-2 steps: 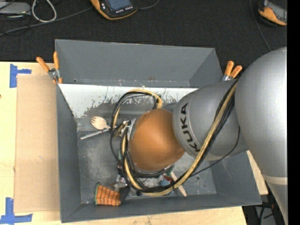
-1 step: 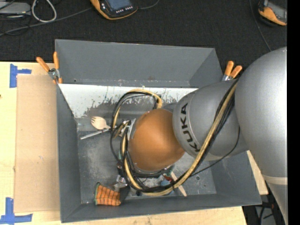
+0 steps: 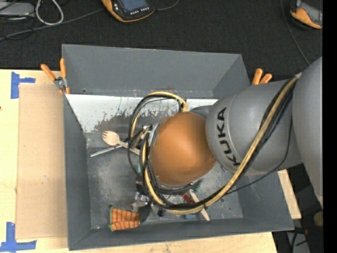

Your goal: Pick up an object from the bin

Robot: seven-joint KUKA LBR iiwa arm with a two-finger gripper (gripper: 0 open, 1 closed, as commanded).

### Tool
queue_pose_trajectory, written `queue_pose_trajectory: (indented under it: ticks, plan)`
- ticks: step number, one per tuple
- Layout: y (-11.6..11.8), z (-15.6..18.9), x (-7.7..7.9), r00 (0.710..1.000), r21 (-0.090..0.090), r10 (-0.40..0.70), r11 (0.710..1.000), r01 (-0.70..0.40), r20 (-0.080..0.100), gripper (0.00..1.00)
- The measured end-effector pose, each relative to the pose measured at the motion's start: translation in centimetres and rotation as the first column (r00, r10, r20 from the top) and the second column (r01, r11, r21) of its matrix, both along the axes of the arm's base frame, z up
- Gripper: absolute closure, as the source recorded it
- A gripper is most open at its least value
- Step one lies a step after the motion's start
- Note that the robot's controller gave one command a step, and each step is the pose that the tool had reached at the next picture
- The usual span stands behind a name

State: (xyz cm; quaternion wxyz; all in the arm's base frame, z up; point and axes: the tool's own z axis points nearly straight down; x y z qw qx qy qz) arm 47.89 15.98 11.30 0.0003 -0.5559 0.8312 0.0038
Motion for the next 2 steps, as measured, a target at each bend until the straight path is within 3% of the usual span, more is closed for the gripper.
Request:
queue_pose_trajectory:
  ticks: [1,2]
  plan:
    - [0.0,3.8,0.2,1.000,0.002,-0.001,1.000,0.001,0.008,1.00]
    - [0.1,5.5,0.3,1.000,0.003,-0.002,1.000,0.002,0.009,1.00]
